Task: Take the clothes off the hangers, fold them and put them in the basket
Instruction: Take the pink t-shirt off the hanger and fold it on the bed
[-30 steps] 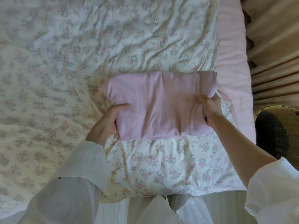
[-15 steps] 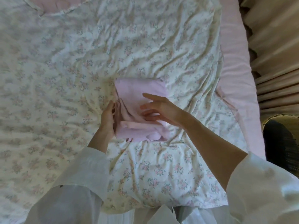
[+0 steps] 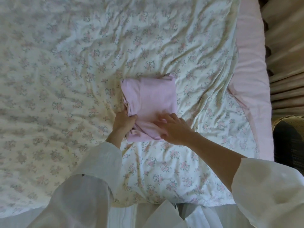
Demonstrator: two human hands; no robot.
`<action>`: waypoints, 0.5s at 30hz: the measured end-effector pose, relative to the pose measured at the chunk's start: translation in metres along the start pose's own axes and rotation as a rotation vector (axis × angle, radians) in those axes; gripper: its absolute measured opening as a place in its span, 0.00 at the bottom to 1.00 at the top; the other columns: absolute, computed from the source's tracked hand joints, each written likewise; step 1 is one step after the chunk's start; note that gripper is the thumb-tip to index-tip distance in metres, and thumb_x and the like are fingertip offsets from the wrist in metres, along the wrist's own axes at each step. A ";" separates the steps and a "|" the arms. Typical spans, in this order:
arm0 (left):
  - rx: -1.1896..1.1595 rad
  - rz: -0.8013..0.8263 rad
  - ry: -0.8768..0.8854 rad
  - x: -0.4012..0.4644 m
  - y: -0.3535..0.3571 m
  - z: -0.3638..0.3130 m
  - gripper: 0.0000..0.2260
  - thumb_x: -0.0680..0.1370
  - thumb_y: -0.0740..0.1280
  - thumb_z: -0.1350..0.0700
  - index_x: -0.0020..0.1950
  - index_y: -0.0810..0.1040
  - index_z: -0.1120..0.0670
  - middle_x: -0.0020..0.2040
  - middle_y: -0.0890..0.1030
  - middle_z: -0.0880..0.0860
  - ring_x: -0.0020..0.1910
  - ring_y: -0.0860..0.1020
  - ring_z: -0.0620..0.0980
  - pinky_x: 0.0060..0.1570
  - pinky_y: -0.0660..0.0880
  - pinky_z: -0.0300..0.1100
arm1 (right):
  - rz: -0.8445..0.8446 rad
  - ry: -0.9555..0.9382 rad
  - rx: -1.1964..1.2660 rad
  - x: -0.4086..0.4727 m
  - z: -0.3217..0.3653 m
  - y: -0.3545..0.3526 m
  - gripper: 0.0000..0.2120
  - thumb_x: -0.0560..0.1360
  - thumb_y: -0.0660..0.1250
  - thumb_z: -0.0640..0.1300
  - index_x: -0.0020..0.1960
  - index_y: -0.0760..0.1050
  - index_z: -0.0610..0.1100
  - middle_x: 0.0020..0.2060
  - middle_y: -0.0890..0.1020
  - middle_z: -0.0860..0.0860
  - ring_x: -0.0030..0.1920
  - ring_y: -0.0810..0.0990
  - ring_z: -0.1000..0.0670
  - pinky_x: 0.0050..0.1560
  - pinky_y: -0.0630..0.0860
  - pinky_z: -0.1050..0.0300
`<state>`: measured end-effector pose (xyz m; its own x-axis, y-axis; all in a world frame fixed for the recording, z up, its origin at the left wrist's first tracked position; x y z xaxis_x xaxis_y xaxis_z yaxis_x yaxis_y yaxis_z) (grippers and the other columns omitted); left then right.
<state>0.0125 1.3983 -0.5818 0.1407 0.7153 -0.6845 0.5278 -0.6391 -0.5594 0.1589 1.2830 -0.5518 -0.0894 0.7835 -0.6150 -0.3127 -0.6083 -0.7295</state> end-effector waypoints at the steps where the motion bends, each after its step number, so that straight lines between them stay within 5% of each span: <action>1: 0.034 -0.014 -0.020 0.002 0.003 0.007 0.13 0.76 0.65 0.54 0.53 0.77 0.62 0.47 0.80 0.59 0.47 0.79 0.58 0.43 0.74 0.44 | 0.016 -0.022 -0.090 0.000 0.003 0.003 0.28 0.77 0.61 0.49 0.73 0.54 0.55 0.73 0.55 0.47 0.71 0.56 0.43 0.65 0.68 0.45; 4: 0.075 -0.054 -0.076 0.008 0.005 0.019 0.16 0.75 0.65 0.52 0.57 0.76 0.62 0.53 0.78 0.62 0.49 0.78 0.60 0.49 0.76 0.50 | -0.001 -0.097 -0.267 -0.001 0.007 0.015 0.34 0.75 0.65 0.48 0.75 0.51 0.59 0.75 0.52 0.45 0.73 0.55 0.40 0.69 0.63 0.43; 7: 0.066 -0.036 -0.105 0.011 0.007 0.019 0.18 0.74 0.64 0.52 0.58 0.75 0.61 0.55 0.78 0.61 0.49 0.78 0.59 0.50 0.77 0.50 | -0.034 -0.176 -0.316 -0.018 0.009 0.022 0.36 0.62 0.75 0.50 0.68 0.68 0.60 0.71 0.66 0.41 0.67 0.69 0.35 0.63 0.68 0.33; 10: 0.020 -0.141 -0.120 0.003 0.001 0.015 0.21 0.72 0.67 0.54 0.62 0.68 0.62 0.61 0.71 0.59 0.50 0.75 0.58 0.50 0.76 0.51 | -0.048 -0.378 -0.277 -0.035 0.013 0.035 0.24 0.70 0.68 0.52 0.66 0.72 0.58 0.75 0.59 0.48 0.73 0.53 0.32 0.69 0.57 0.31; 12: 0.092 -0.325 -0.043 -0.012 -0.009 0.004 0.22 0.72 0.68 0.56 0.62 0.65 0.62 0.61 0.67 0.61 0.55 0.71 0.59 0.49 0.74 0.52 | -0.035 -0.307 -0.018 -0.040 0.008 0.024 0.21 0.74 0.58 0.47 0.66 0.72 0.52 0.74 0.62 0.51 0.76 0.48 0.37 0.73 0.46 0.38; 15: 0.178 -0.405 0.067 -0.031 -0.011 -0.004 0.14 0.74 0.65 0.51 0.52 0.70 0.60 0.51 0.75 0.58 0.48 0.75 0.58 0.39 0.71 0.48 | -0.266 -0.132 0.335 -0.035 0.001 -0.003 0.15 0.71 0.56 0.39 0.53 0.75 0.40 0.52 0.81 0.45 0.66 0.72 0.39 0.65 0.69 0.41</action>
<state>0.0051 1.3847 -0.5528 0.0091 0.9308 -0.3654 0.4000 -0.3383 -0.8518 0.1622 1.2579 -0.5282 -0.0774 0.9297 -0.3600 -0.6285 -0.3259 -0.7063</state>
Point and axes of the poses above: each hand's wrist, its own x-axis towards the middle knuckle, its own y-axis out of the palm, z = x × y, the point moved 6 cm from there along x, towards the middle knuckle
